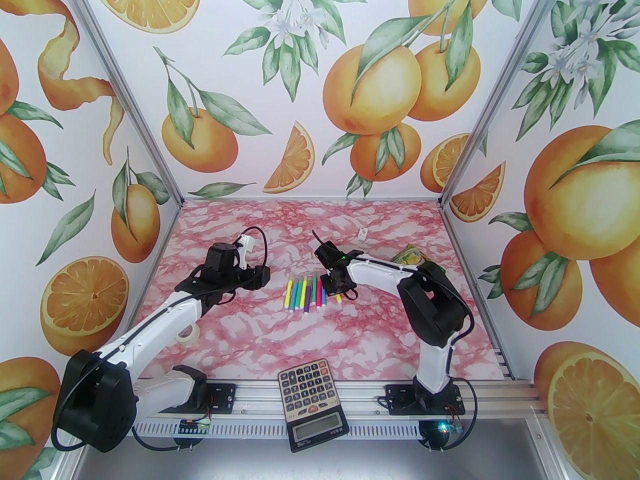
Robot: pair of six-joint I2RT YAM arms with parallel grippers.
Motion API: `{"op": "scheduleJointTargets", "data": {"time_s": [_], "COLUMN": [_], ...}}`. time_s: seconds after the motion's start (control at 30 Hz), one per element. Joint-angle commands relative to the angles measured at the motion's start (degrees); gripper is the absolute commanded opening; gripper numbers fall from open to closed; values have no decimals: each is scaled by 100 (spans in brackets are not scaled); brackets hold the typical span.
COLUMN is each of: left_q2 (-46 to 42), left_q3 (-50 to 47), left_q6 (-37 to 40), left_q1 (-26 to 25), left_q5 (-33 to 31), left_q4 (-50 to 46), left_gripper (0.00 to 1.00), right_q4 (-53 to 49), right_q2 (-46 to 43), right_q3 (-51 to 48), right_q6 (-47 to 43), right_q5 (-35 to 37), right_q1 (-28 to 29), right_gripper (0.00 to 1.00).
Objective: Open the pen caps
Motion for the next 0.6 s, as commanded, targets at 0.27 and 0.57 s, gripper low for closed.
{"op": "scheduleJointTargets", "data": {"time_s": [0.27,0.57], "left_q2": [-11,154], "left_q3": [-22,46], "left_q6": [-279,-443], "left_q1": [-25,-20], "left_q5": [373,777], "left_q4": [432,697], "left_gripper": [70,70], "right_q4": [106,363], "right_q2": [-414,-1188], "right_q3": [-197,-507], "right_q6": [-103,-276], "right_q5": [366,565], "right_q1": [-30,-17], "right_gripper": [16,16]}}
